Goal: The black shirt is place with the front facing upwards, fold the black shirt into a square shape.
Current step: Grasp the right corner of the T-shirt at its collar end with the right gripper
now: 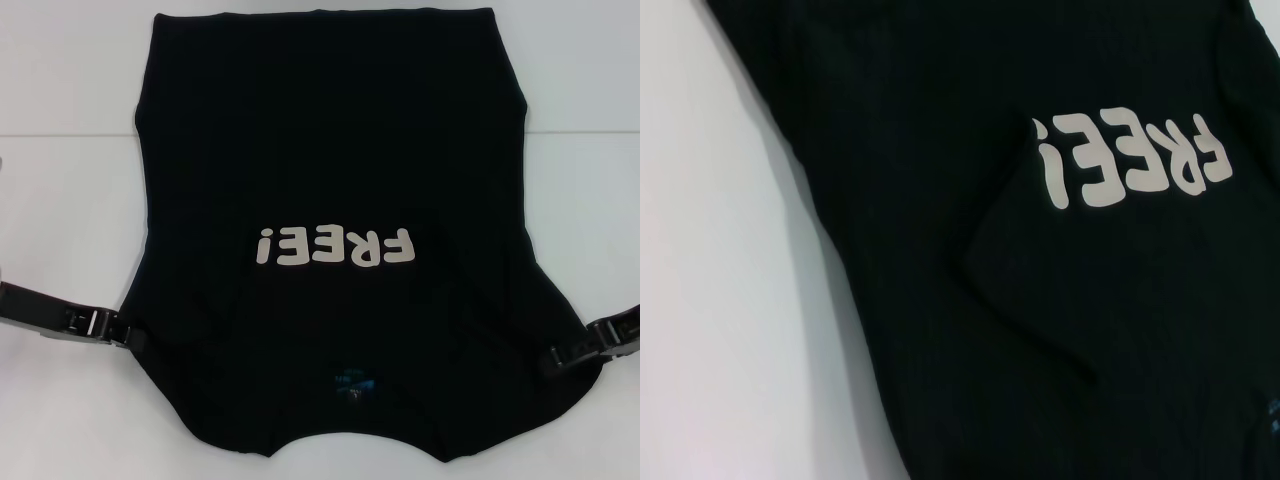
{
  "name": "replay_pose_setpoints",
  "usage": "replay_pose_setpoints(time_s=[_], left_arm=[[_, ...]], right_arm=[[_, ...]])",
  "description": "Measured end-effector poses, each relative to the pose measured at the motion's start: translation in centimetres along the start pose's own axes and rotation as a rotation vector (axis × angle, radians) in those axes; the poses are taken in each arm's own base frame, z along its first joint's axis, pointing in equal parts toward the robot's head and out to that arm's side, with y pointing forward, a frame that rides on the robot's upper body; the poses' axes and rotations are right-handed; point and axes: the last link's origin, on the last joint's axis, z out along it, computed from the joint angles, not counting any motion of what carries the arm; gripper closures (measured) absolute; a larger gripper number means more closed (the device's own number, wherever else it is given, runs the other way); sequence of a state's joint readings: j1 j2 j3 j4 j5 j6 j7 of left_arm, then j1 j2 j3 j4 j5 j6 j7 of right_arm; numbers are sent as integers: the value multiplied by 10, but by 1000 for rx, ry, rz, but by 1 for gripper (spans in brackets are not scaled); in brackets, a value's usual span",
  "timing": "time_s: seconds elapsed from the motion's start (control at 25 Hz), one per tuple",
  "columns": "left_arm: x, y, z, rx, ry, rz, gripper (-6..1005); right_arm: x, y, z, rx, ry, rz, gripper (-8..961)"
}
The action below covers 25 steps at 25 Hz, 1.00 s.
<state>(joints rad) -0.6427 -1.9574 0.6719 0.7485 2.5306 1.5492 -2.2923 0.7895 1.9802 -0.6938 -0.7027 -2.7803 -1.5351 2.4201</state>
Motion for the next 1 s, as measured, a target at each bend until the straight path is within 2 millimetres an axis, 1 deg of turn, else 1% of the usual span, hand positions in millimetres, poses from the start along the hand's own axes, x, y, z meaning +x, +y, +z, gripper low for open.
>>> replay_pose_setpoints(time_s=[0.28, 0.48, 0.8, 1.0], left_arm=[[0, 0, 0, 1, 0, 2, 975], [0, 0, 0, 3, 0, 3, 979], [0, -1, 0, 5, 0, 4, 979], [1, -1, -1, 9, -5, 9, 978]], right_arm=[[-4, 4, 3, -3, 4, -9, 38], [-5, 5, 3, 1, 10, -41, 96], [-7, 7, 3, 17, 20, -51, 279], [-8, 7, 2, 16, 14, -51, 480]])
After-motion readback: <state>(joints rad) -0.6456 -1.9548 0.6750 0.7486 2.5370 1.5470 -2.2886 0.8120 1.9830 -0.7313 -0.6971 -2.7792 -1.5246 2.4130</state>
